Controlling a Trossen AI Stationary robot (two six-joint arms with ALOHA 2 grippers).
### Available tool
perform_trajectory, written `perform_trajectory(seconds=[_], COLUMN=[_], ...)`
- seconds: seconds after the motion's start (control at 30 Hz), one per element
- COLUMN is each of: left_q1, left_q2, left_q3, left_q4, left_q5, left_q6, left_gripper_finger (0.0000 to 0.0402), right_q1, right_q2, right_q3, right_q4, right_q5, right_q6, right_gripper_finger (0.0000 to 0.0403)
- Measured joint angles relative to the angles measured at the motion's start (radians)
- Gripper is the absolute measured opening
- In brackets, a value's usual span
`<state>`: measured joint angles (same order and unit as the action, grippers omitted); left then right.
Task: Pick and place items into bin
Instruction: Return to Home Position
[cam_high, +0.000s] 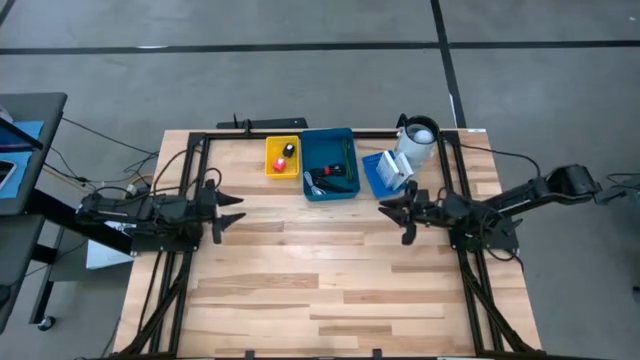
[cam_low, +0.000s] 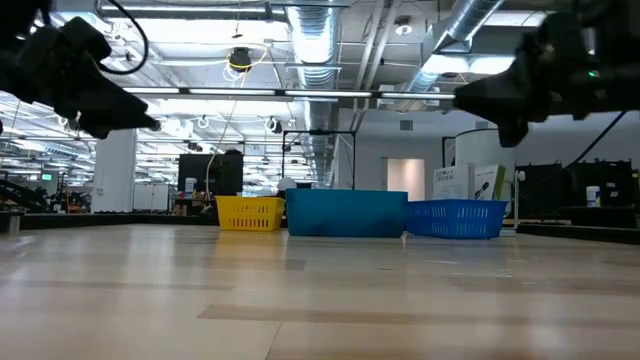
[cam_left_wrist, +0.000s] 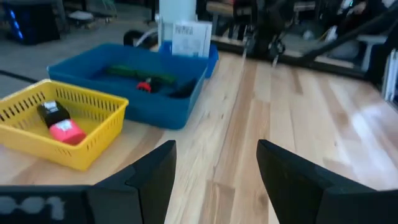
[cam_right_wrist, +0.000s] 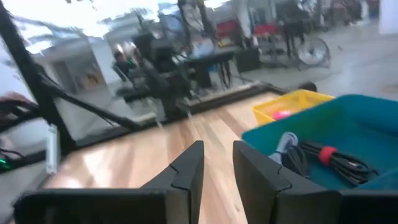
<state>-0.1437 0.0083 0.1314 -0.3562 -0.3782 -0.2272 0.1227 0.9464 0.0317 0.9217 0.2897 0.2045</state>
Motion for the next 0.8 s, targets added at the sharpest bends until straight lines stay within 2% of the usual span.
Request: perform_trajectory(seconds=[0.07,0.3,0.43,0.53,0.63,0.8], left_q1=[0.001,0.024,0.042,0.049,0.057,0.057], left_q2=[-0.007,-0.008,-0.007,-0.007,-0.007,-0.007], left_q3=[0.003,-0.003,-0.003,-0.003,-0.003,-0.003], left_q4=[-0.003,-0.016,-0.017,-0.017,-0.017,-0.018], left_q5=[-0.002,0.001,0.000,0.002,0.002,0.003], left_q6=[0.000,0.001,0.002,0.001,0.002,0.002], left_gripper_finger=[0.0213,0.0213,0.0213,0.0213,0.0213,0.0213], right_q1=[0.009,0.067,0.109,0.136,0.151,0.150], right_q2=[0.010,-0.026,-0.106,-0.205,-0.324,-0.581], right_q3=[-0.025,-0.025,-0.025,-0.026,-0.026,-0.026], right_q4=[0.065,0.065,0.136,0.122,0.038,-0.321], right_q5=[0.000,0.033,0.101,0.148,0.180,0.184], right_q6=[0.004,-0.032,-0.136,-0.212,-0.239,-0.160], right_gripper_finger=[0.0082,0.0082,0.0082,0.0082,0.0082,0.0082])
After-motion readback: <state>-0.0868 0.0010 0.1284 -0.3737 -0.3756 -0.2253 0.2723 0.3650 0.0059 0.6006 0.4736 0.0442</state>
